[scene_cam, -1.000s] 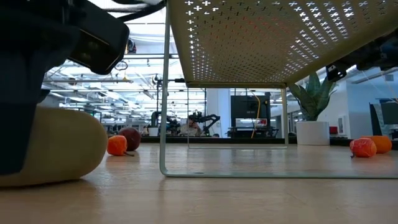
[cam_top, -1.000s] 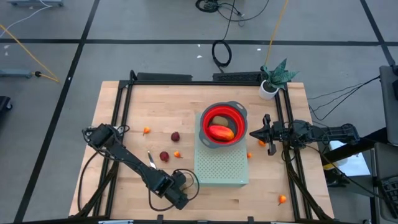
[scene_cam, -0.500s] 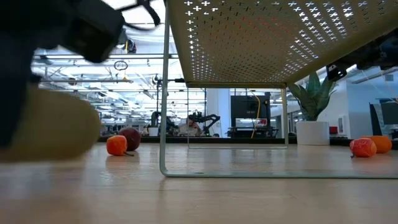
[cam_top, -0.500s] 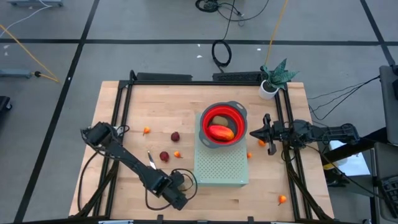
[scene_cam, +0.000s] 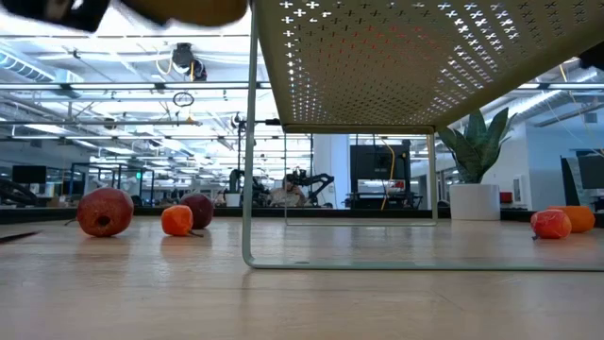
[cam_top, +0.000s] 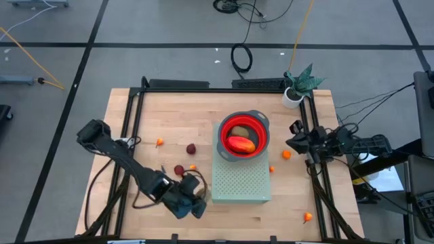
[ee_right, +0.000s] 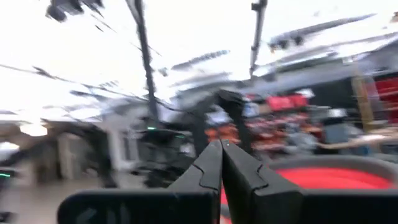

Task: Pick & Place Fruit
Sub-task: Put the kiwi into the red strainer bowl on the shelf

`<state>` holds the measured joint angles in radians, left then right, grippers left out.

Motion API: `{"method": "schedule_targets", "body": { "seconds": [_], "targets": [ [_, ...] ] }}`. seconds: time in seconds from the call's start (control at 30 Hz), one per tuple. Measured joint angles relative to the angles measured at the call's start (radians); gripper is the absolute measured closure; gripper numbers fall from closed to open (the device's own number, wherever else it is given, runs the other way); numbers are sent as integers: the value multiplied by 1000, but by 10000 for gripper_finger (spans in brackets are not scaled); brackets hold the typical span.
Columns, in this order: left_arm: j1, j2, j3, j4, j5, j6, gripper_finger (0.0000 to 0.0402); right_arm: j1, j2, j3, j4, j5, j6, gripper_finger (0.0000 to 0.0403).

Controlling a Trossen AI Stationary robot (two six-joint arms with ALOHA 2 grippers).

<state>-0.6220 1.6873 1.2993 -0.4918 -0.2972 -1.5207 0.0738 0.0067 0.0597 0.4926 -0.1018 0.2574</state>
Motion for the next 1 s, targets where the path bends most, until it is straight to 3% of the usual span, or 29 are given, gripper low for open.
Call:
{"method": "schedule_targets", "body": {
  "seconds": [0.13, 0.23, 0.43, 0.73, 1.0],
  "targets": [
    [20, -36, 0, 69, -35, 16, 230, 0, 0, 0, 64, -104, 47, 403],
    [53, -43, 0, 138, -33, 35, 229, 0, 4, 0, 87, -112, 61, 403],
    [127, -45, 1, 298, 69, 130, 226, 0, 70, 26, 91, -122, 13, 403],
    [187, -45, 1, 403, 175, 185, 225, 17, 381, 200, 87, -240, -119, 403],
    [190, -45, 2, 445, 219, 217, 225, 129, 694, 402, 45, -242, -348, 403]
  ]
}}
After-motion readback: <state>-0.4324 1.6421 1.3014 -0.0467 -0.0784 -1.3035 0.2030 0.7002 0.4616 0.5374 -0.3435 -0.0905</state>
